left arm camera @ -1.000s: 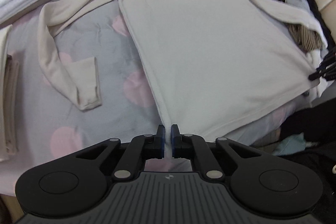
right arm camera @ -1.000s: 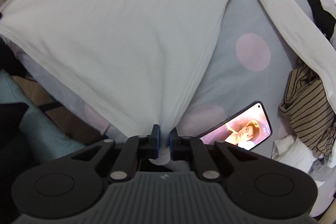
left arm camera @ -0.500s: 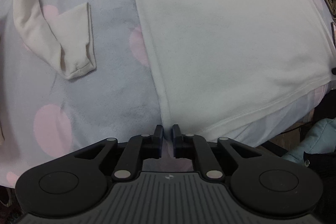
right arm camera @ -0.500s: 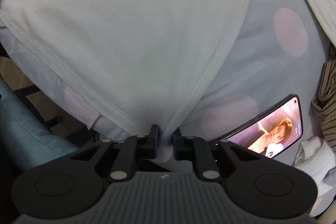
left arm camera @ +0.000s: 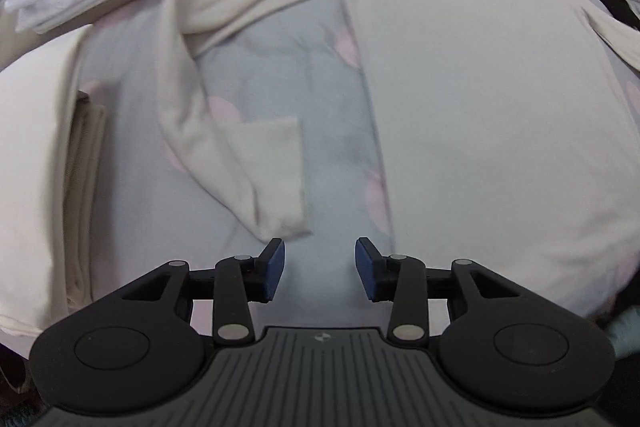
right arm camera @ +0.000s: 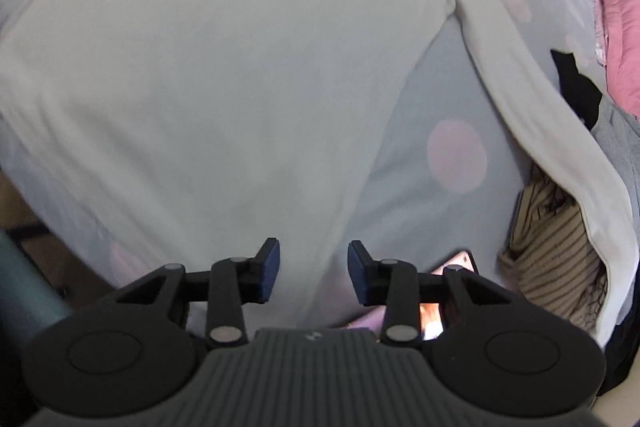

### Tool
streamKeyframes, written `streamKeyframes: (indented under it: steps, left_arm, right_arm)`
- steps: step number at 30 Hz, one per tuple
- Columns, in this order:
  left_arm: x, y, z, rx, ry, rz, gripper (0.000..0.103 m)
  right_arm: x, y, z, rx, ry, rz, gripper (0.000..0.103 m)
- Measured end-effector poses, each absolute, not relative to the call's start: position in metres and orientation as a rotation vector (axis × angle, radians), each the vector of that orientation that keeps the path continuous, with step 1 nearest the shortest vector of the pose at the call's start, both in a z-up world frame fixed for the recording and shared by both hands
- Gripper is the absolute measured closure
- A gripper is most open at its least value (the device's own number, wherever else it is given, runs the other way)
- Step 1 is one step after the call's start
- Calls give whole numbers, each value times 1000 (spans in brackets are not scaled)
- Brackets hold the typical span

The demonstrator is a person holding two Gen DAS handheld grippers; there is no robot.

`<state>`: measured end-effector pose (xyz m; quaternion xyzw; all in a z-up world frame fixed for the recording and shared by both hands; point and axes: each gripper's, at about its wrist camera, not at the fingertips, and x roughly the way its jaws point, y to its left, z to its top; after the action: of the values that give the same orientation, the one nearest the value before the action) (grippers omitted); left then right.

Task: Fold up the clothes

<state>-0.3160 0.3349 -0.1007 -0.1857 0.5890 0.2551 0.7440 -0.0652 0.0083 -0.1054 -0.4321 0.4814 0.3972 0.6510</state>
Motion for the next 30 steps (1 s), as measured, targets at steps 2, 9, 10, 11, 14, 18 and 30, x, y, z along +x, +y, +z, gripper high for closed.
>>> streamKeyframes:
  steps: [2, 9, 10, 11, 14, 18, 30]
  left_arm:
    - [-315, 349, -107, -436, 1282, 641, 66]
    - [-327, 387, -141, -619, 1276, 787, 65]
    - [-329, 391, -146, -645, 1274, 798, 65]
    - [-331, 393, -150, -674, 1268, 803, 65]
    - [-333, 397, -157, -719, 1235, 816, 74]
    - [-330, 396, -153, -705, 1207, 814, 96]
    - [-351, 419, -40, -618, 1008, 912, 99]
  right_arm:
    - [-69, 20, -105, -923, 1075, 915, 62]
    - [-89, 61, -121, -770, 1078, 961, 62]
    - [-91, 65, -124, -765, 1083, 958, 62]
    - [-92, 66, -128, -765, 1085, 949, 62]
    - [-94, 70, -140, -764, 1093, 924, 57]
    - [-98, 76, -157, -762, 1103, 890, 50]
    - [-108, 83, -153, -783, 1078, 901, 49]
